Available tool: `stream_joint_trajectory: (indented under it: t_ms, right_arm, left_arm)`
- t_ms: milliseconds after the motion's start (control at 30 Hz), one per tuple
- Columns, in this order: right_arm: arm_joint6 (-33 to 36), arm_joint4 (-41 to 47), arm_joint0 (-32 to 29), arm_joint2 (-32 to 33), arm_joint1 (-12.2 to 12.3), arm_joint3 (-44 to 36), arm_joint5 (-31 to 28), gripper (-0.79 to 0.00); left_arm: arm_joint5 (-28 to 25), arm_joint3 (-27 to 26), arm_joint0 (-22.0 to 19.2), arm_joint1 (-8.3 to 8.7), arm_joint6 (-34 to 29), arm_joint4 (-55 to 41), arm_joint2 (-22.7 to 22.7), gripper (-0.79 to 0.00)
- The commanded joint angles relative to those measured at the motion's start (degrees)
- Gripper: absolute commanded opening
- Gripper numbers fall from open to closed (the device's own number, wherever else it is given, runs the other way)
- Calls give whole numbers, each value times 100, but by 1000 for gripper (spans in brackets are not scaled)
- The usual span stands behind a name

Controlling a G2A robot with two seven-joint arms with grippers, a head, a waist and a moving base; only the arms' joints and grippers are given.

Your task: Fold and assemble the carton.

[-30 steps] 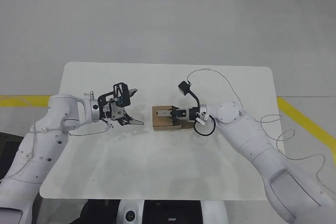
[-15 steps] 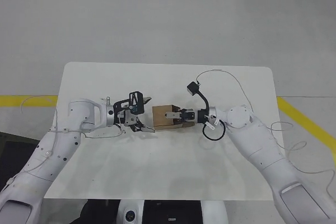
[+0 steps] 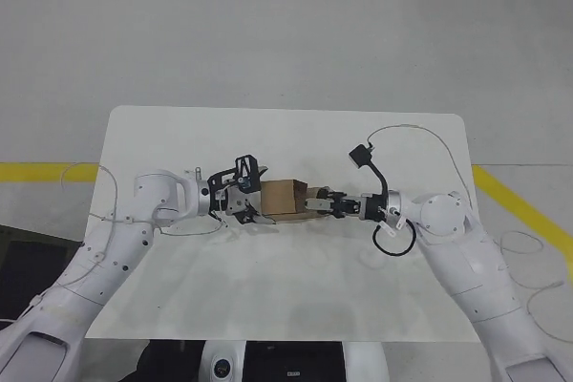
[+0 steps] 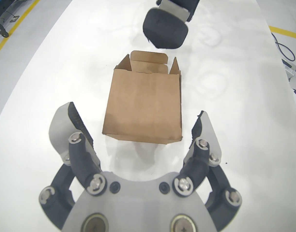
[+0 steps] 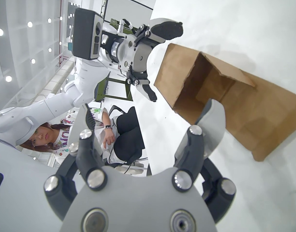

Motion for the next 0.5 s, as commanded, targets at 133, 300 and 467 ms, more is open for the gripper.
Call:
stream_joint_trajectory:
  t_ms: [133, 300, 467]
  right_arm:
    - [235, -361, -412, 252, 136, -577, 541, -683]
    - [243, -437, -594, 236, 170, -637, 722, -785]
    - [35, -624, -518, 85, 150, -409, 784, -785]
  left_arm:
    - [-85, 157, -89, -68, -28, -31, 103, 0]
    - [-109, 229, -142, -100, -16, -33, 107, 0]
    - [-172, 289, -181, -133, 39, -46, 118, 0]
